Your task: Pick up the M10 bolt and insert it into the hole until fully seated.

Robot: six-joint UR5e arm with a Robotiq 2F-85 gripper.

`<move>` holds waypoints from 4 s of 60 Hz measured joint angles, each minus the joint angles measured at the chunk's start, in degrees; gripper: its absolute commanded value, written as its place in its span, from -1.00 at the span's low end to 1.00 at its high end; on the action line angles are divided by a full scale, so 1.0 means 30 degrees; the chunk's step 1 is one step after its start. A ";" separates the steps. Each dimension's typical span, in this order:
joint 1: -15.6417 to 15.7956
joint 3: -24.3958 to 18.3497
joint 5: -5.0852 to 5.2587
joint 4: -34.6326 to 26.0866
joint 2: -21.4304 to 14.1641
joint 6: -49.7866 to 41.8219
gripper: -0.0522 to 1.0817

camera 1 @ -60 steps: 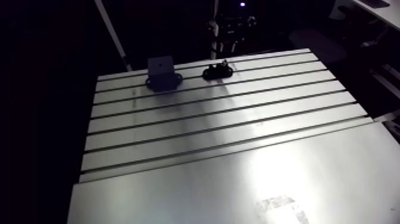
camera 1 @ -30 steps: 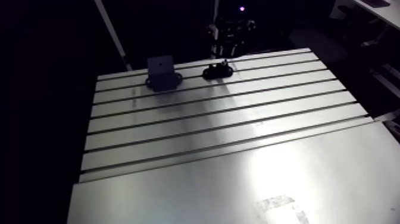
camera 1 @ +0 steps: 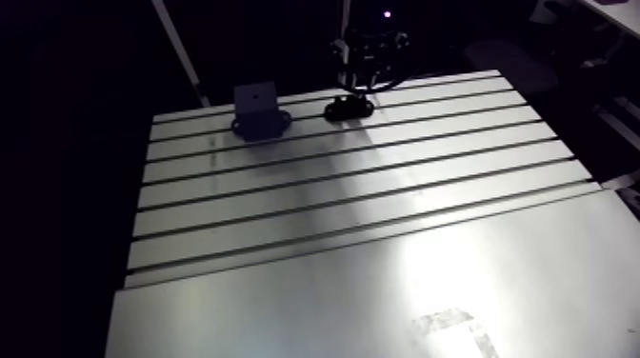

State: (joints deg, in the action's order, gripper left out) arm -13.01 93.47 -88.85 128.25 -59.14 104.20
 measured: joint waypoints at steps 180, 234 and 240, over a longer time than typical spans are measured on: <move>-0.0085 -0.0209 0.0259 0.0206 -0.0074 -0.0048 0.80; 0.1245 -0.5508 0.0471 -0.8444 -0.1275 -0.1246 0.99; 0.1479 -0.6206 0.0466 -0.9560 -0.1165 -0.1312 0.99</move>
State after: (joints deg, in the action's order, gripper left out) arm -8.57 74.85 -87.45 99.57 -62.64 100.26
